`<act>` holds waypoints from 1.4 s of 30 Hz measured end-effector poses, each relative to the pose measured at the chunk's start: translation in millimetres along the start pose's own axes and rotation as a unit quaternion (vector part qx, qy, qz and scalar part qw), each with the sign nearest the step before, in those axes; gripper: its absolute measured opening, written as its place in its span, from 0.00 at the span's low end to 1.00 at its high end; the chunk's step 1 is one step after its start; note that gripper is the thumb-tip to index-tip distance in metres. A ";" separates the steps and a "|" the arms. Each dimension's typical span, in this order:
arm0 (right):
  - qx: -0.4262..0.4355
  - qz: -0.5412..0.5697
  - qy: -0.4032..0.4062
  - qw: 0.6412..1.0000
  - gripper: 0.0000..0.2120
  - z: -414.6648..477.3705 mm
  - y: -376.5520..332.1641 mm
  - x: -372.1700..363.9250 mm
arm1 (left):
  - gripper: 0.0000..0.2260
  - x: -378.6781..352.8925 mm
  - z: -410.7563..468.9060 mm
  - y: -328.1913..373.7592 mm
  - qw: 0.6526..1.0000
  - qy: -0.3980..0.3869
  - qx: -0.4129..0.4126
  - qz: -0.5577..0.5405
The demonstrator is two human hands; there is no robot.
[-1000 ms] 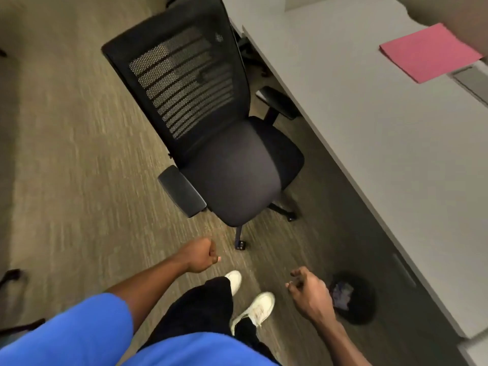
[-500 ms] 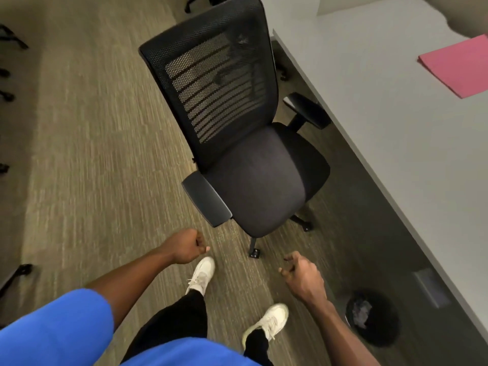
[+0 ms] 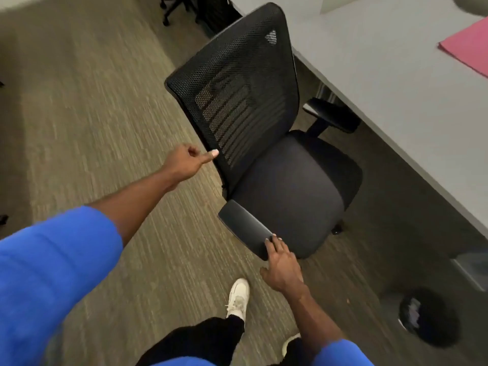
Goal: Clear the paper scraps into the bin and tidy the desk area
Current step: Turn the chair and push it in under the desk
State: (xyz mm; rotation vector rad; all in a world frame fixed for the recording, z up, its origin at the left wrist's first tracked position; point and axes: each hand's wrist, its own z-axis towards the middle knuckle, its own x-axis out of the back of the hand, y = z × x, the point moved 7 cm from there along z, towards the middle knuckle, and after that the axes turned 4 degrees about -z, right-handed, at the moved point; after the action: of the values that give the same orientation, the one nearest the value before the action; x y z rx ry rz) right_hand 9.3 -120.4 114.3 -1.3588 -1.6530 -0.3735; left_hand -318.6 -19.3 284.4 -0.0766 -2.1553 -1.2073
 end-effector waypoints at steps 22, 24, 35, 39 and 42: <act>-0.074 -0.046 -0.041 0.995 0.27 -25.0 33.4 -1.6 | 0.33 -4.5 -44.3 17.4 0.967 -0.032 -0.058 -0.245; -0.082 -0.029 -0.046 0.995 0.25 -34.0 36.6 6.4 | 0.35 -7.2 -66.8 9.6 0.967 -0.035 -0.066 -0.245; 0.059 0.120 0.171 0.976 0.40 -82.5 -71.9 96.7 | 0.42 39.5 -147.4 -28.6 0.964 -0.077 -0.129 -0.218; 0.056 0.165 0.259 0.950 0.49 -104.6 -115.9 124.9 | 0.37 70.4 -141.2 -25.2 0.966 -0.056 -0.164 -0.193; 0.022 0.167 0.353 0.920 0.48 -121.5 -136.6 150.6 | 0.27 83.9 -123.5 -12.6 0.966 -0.045 -0.204 -0.156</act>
State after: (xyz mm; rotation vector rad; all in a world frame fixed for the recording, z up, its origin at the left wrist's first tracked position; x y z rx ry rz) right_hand -49.0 -163.6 339.7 -1.2400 -0.8151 -0.5394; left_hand -325.1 -144.1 367.0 0.0343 -2.0111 -1.8502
